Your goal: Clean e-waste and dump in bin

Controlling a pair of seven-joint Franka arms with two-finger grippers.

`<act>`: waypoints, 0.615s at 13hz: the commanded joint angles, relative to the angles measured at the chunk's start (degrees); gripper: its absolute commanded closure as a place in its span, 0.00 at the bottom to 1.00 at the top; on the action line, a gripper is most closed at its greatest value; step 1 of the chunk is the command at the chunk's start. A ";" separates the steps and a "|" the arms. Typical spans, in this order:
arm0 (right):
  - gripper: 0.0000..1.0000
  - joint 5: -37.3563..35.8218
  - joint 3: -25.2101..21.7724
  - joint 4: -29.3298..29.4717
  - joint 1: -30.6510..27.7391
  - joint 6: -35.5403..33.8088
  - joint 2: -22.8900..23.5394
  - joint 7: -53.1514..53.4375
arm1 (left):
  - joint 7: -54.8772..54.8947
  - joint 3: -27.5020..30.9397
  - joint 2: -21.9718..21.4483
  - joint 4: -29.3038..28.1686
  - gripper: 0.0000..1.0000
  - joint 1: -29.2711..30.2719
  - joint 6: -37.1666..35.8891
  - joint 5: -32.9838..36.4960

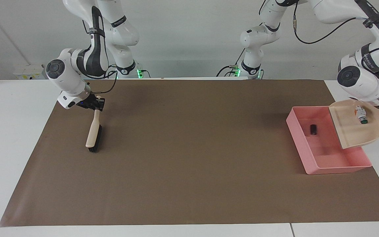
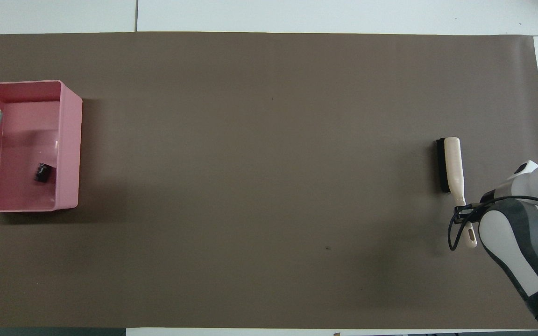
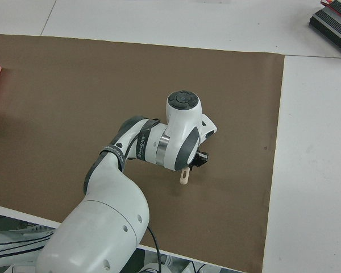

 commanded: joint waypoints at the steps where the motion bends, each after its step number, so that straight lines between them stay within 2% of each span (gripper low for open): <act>1: 0.74 -0.63 0.86 -1.99 -1.24 1.62 -1.44 -1.53 | -2.44 0.42 -1.12 -0.35 1.00 -1.89 -4.84 6.87; 2: 0.67 -0.63 0.86 -1.99 -1.24 1.62 -1.35 -1.53 | -3.05 0.42 -1.04 -0.17 1.00 -2.42 -7.30 7.85; 3: 0.48 -0.71 0.86 -1.90 -1.24 1.62 -1.35 -1.53 | -3.58 0.42 -1.04 -0.08 1.00 -4.17 -10.46 9.17; 5: 0.00 -0.63 1.04 -1.38 -1.16 1.44 -1.26 -1.62 | -5.59 0.42 -1.38 -0.52 1.00 -7.77 -18.97 12.94; 7: 0.00 -0.63 1.13 2.73 -0.63 -0.05 0.05 -1.62 | -7.02 0.24 -1.82 -0.26 1.00 -9.98 -23.40 13.66; 8: 0.00 -0.63 1.13 4.93 -0.54 -1.01 0.23 -1.62 | -5.88 -0.02 -3.65 -0.35 1.00 -10.25 -23.23 13.05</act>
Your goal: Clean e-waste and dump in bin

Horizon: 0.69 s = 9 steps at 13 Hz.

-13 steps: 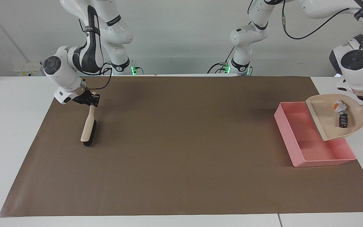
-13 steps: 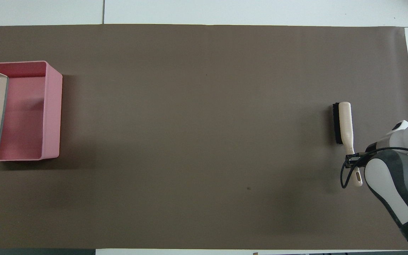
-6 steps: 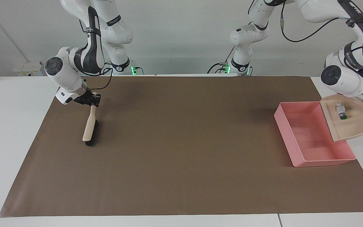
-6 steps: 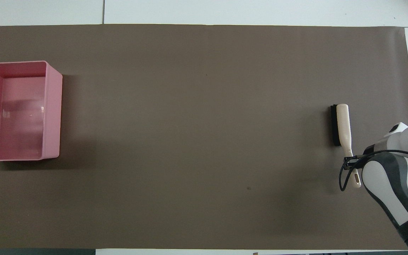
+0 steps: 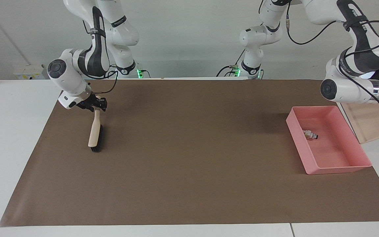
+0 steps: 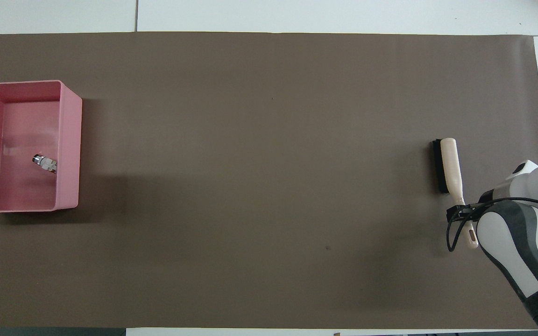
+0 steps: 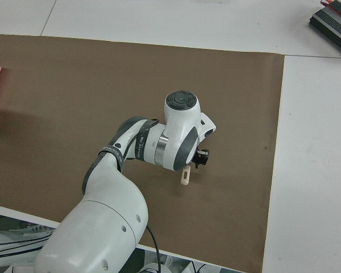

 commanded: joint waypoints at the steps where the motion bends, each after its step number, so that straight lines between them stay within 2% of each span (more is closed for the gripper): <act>1: 0.00 -0.62 0.70 6.30 -0.85 -0.92 0.39 -1.14 | 1.13 0.10 -3.90 -0.86 1.00 -1.11 -1.13 0.11; 5: 0.00 -0.70 1.22 19.12 0.38 -6.70 -0.58 1.56 | 6.58 -0.08 -6.19 -0.25 0.99 -3.57 -0.51 -15.86; 9: 0.00 -3.87 1.22 32.92 0.56 -22.67 -0.40 14.49 | 12.01 -0.17 -6.54 -0.16 0.98 -8.31 0.89 -31.49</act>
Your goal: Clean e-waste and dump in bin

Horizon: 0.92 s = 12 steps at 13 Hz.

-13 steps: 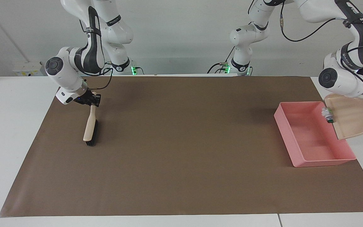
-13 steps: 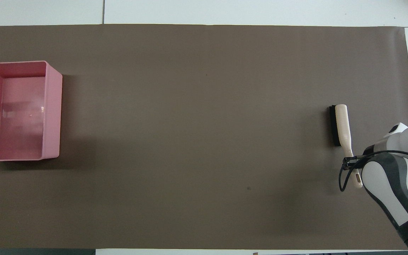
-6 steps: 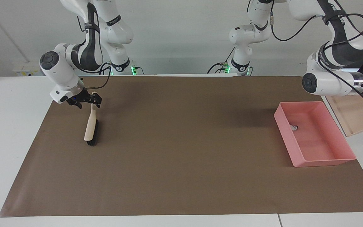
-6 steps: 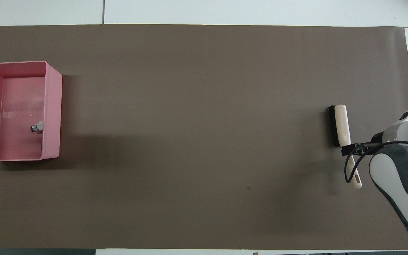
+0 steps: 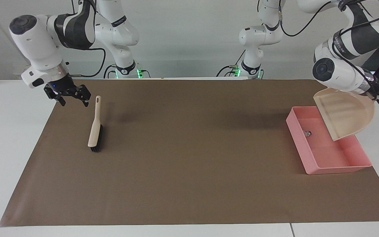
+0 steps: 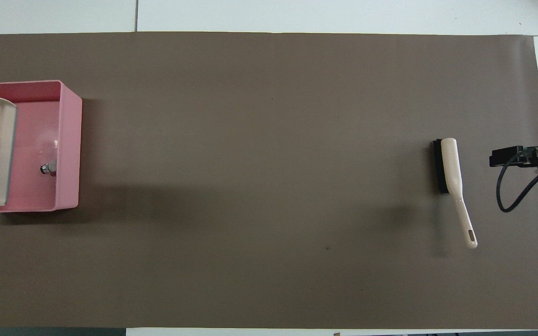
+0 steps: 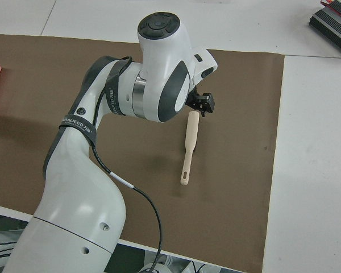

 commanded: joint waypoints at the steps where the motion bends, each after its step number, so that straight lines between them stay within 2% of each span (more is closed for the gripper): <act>1: 0.00 -1.26 0.38 10.22 -0.30 -10.47 0.96 4.87 | 5.35 0.44 -1.24 -0.41 0.99 -3.36 1.05 -9.97; 3: 0.00 -1.17 0.38 17.08 -0.30 -15.77 3.32 4.97 | 4.77 0.44 -2.11 -2.94 1.00 -7.30 0.87 -16.40; 5: 0.00 -1.00 0.73 17.12 -0.30 -16.75 3.43 5.23 | 2.05 0.44 -3.34 -7.16 1.00 -12.05 1.22 -19.76; 8: 0.00 -0.91 1.52 17.03 -0.30 -17.46 3.16 6.02 | -10.94 0.53 -2.47 -11.65 1.00 -20.12 1.48 -24.16; 11: 0.00 -0.91 1.79 16.41 -0.04 -17.63 2.99 5.93 | -20.10 0.44 -0.63 -15.87 1.00 -23.31 7.36 -24.17; 12: 0.00 -0.91 1.26 16.41 1.96 -18.07 2.99 6.02 | -21.68 0.53 -0.19 -16.75 1.00 -24.10 8.59 -24.77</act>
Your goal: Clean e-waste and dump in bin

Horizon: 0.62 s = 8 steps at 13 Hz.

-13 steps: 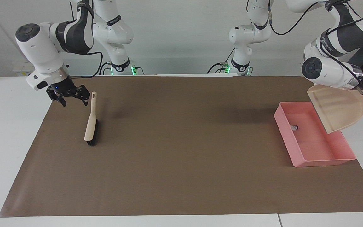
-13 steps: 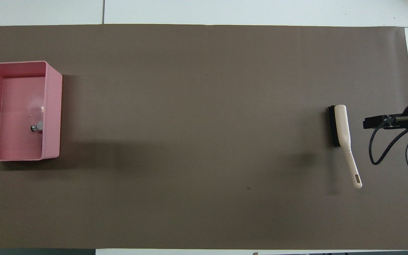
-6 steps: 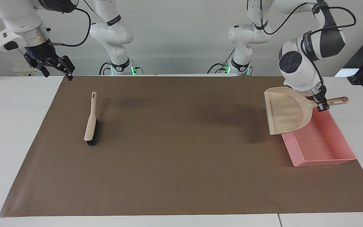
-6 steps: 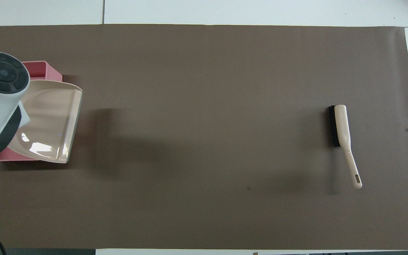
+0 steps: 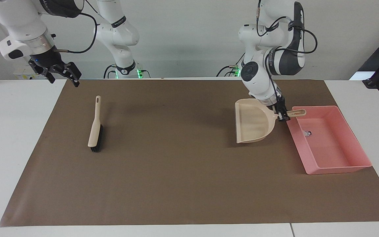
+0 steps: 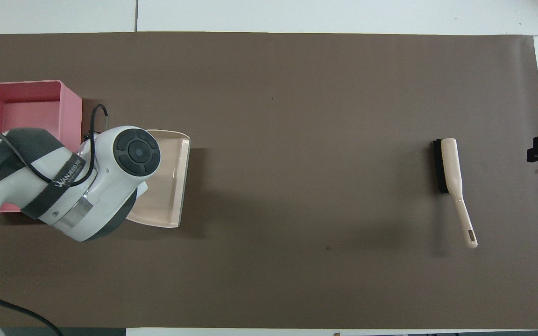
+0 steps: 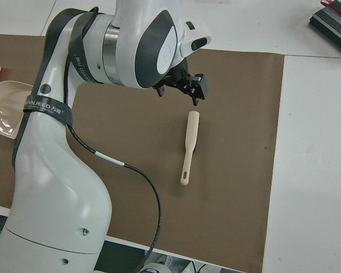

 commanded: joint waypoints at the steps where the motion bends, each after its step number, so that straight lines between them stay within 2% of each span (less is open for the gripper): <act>1: 0.00 -1.17 -3.39 1.12 5.79 -2.70 0.33 1.05 | -4.10 1.10 0.81 -2.76 1.00 -1.18 4.55 -1.21; 2: 0.00 -1.18 -7.95 1.12 10.09 -2.80 0.33 1.05 | -5.15 1.01 2.04 -2.85 1.00 -1.44 5.26 -1.21; 3: 0.00 -1.26 -10.35 1.21 12.14 -2.72 0.42 0.96 | -6.64 1.10 3.27 -2.85 1.00 -2.22 6.05 -1.21; 6: 0.00 -1.53 -10.28 4.27 12.24 -3.59 3.13 0.87 | -7.01 1.01 4.34 -3.90 1.00 -2.76 8.25 -1.30; 7: 0.00 -1.53 -10.20 5.68 12.24 -3.86 4.28 0.79 | -6.84 1.01 4.25 -4.08 0.89 -2.76 7.99 -1.39; 8: 0.00 -1.44 -10.02 5.69 12.24 -3.86 4.29 0.78 | -6.57 1.01 3.90 -4.08 0.73 -2.76 7.56 -1.56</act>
